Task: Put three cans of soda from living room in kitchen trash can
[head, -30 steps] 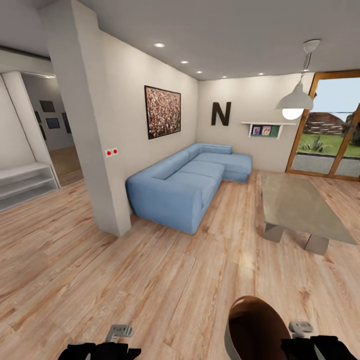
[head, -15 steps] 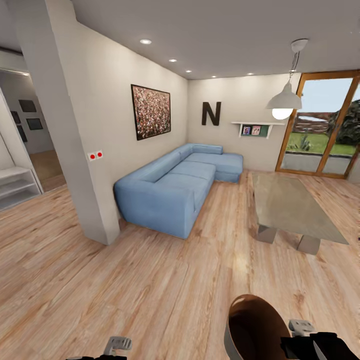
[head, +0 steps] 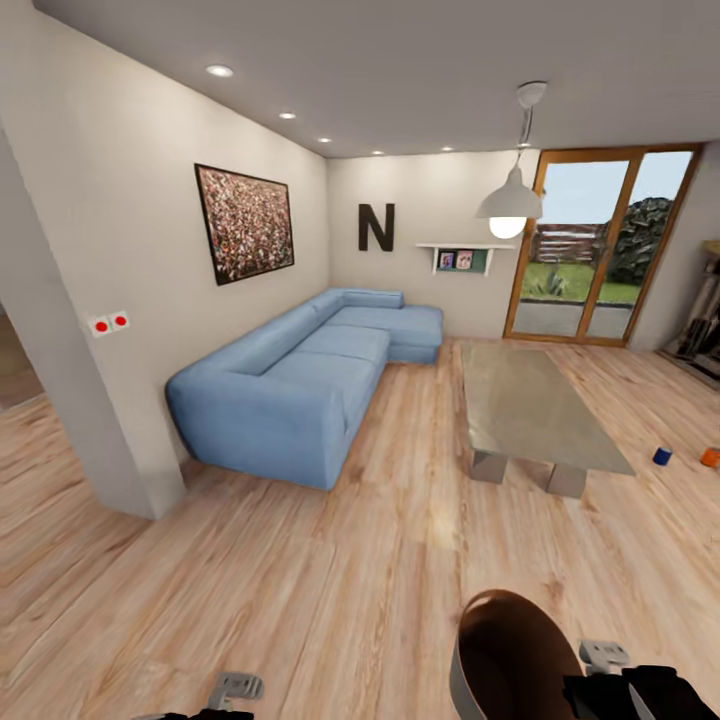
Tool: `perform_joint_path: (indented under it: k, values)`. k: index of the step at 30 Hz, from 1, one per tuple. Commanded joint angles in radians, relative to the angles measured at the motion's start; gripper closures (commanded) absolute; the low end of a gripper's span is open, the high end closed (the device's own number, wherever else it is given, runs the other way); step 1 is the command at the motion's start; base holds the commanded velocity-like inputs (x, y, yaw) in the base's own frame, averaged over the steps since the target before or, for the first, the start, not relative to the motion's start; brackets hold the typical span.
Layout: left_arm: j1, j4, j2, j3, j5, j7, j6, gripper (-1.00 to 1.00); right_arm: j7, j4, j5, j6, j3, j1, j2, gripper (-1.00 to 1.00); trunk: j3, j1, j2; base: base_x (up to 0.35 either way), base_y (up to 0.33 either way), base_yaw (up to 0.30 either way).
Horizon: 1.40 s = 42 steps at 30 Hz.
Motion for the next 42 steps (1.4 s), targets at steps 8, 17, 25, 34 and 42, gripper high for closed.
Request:
perform_joint_path:
  k: [8,17,25,34,42]
  values:
    - [0.0,0.001,0.0,-0.004,-0.001,0.0,0.0,-1.0,0.006,0.004,-0.015,-0.113,-0.002,0.007,-0.002,1.0,0.0,0.0,0.0,0.202,-0.228,-0.089]
    - [0.0,0.002,0.0,-0.005,-0.001,0.0,0.0,-1.0,0.003,0.016,-0.014,-0.138,0.0,0.008,0.006,1.0,0.0,0.0,0.0,0.2,-0.229,-0.022]
    - [0.0,0.0,0.0,-0.006,-0.001,0.0,0.0,-1.0,0.001,0.016,-0.017,-0.135,-0.006,0.008,0.006,1.0,0.0,0.0,0.0,0.188,-0.235,-0.205]
    - [0.0,0.002,0.0,-0.005,-0.001,0.0,0.0,-1.0,0.005,0.016,-0.015,-0.08,-0.142,0.008,-0.006,1.0,0.0,0.0,0.0,0.166,-0.244,-0.249]
    - [0.0,0.002,0.0,-0.005,-0.001,0.0,0.0,-1.0,0.006,0.016,-0.011,-0.073,-0.16,0.008,-0.007,1.0,0.0,0.0,0.0,0.173,-0.244,-0.252]
